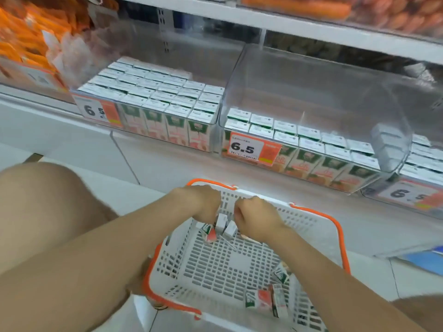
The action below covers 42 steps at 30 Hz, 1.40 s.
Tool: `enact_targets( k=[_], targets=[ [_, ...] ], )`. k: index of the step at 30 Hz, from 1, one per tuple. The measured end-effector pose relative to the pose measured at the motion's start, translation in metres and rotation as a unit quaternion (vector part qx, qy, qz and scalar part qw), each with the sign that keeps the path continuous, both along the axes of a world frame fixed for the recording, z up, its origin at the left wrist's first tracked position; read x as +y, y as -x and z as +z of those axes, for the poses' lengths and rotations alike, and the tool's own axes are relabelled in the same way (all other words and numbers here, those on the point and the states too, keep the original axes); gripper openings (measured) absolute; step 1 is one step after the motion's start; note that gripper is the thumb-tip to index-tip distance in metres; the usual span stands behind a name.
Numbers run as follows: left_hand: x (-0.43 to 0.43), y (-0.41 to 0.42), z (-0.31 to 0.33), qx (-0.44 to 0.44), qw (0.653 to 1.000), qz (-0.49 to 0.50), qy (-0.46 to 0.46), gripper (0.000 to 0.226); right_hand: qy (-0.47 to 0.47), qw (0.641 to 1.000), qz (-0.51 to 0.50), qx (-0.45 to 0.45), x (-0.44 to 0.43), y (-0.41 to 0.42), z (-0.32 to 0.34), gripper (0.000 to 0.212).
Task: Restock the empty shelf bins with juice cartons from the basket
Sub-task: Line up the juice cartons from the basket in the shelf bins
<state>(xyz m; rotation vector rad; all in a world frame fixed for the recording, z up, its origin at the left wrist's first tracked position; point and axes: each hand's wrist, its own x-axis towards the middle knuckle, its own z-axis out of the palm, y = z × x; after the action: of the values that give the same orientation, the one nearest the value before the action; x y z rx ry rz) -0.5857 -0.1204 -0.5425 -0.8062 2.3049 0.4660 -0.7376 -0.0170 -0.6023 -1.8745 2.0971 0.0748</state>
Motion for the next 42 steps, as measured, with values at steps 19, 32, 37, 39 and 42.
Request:
enact_targets(
  k=[19, 32, 37, 39, 42],
  targets=[
    [0.006, 0.006, -0.213, -0.002, 0.962, 0.268, 0.045, 0.050, -0.082, 0.989, -0.099, -0.071, -0.014, -0.006, -0.173, 0.066],
    [0.014, 0.009, -0.163, 0.033, 0.961, 0.269, 0.061, 0.040, -0.094, 0.861, -0.239, -0.439, 0.018, 0.051, -0.118, 0.056],
    [-0.003, 0.011, -0.101, 0.020, 0.960, 0.264, -0.089, 0.033, -0.050, 0.822, -0.272, -0.498, 0.022, 0.046, -0.061, 0.039],
    [-0.009, 0.011, -0.070, 0.031, 0.961, 0.249, -0.112, 0.027, -0.016, 0.833, -0.260, -0.488, 0.021, 0.039, -0.036, 0.026],
    [-0.014, 0.015, -0.019, 0.050, 0.966, 0.216, -0.135, 0.025, 0.033, 0.861, -0.210, -0.462, 0.019, 0.030, 0.007, 0.022]
  ],
)
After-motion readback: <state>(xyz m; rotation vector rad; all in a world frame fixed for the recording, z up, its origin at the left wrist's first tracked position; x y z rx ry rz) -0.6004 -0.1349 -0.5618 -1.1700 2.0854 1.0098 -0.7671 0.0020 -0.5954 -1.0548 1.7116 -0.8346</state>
